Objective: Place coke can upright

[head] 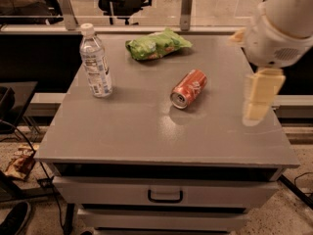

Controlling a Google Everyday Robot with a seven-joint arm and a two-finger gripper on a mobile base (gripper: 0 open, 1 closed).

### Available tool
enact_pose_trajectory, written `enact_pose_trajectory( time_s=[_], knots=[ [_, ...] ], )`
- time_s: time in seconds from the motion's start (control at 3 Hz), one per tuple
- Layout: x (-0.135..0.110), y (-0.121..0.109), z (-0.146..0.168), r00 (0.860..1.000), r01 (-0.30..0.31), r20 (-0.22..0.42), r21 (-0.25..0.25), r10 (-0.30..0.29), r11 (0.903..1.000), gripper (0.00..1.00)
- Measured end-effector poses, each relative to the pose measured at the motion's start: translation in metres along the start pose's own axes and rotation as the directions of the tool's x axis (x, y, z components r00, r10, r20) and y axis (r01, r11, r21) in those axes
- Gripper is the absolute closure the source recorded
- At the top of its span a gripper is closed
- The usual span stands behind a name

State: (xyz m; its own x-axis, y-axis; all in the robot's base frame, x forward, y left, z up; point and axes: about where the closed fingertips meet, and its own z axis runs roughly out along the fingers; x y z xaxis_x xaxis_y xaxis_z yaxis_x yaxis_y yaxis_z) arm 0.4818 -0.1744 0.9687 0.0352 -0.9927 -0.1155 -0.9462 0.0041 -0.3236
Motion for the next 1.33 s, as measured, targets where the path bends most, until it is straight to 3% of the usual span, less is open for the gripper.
enact_pose_trajectory(
  time_s=[0.33,0.67,1.0,1.33],
  knots=[
    [-0.024,-0.021,0.019,0.985,0.175,-0.002,-0.003,-0.175,0.9846,0.0],
    [-0.046,-0.037,0.042,0.935,0.355,0.027,-0.038,-0.355,0.934,0.0],
    [-0.061,-0.048,0.066,0.857,0.515,0.061,-0.092,-0.512,0.8521,0.0],
    [-0.068,-0.06,0.092,0.777,0.63,0.101,-0.143,-0.622,0.7635,0.0]
  ],
)
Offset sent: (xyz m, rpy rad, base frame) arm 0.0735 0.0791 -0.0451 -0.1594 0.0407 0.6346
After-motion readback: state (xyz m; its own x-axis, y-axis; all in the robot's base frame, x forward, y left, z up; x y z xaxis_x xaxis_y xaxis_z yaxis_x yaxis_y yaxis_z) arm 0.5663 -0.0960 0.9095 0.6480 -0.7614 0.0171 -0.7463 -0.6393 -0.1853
